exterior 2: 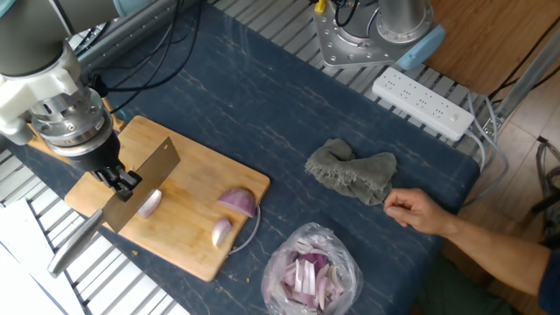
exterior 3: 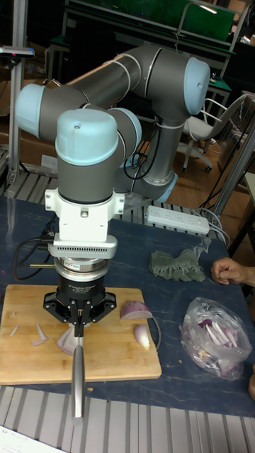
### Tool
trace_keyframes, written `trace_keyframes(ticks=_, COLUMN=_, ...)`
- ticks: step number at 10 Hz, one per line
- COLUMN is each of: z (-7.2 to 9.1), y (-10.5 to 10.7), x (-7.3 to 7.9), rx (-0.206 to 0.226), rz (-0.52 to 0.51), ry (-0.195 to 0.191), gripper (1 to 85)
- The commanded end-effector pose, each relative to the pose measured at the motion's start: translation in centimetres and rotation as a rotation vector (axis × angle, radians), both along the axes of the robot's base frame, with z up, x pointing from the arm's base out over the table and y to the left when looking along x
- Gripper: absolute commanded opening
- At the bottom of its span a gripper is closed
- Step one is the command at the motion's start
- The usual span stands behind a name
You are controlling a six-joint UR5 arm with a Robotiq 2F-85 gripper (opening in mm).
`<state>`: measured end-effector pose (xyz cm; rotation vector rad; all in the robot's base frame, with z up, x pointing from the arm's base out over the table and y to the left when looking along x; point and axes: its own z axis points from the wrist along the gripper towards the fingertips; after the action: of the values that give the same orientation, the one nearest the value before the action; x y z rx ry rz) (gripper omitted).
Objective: Chop the onions
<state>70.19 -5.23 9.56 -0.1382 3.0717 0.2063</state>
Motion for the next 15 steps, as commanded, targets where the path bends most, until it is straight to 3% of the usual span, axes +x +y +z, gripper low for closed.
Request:
trace_keyframes(ticks=1, z=0.0, y=0.2, x=0.2, rx=0.009, rz=-0.007, ry=-0.006, gripper=1.0)
trace_keyframes(ticks=7, z=-0.3, y=0.1, x=0.5, rx=0.006, rz=-0.008, ry=-0.013, gripper=1.0)
trace_keyframes(ticks=15, z=-2.1, y=0.5, x=1.3, rx=-0.015, rz=-0.019, ry=-0.051, gripper=1.0)
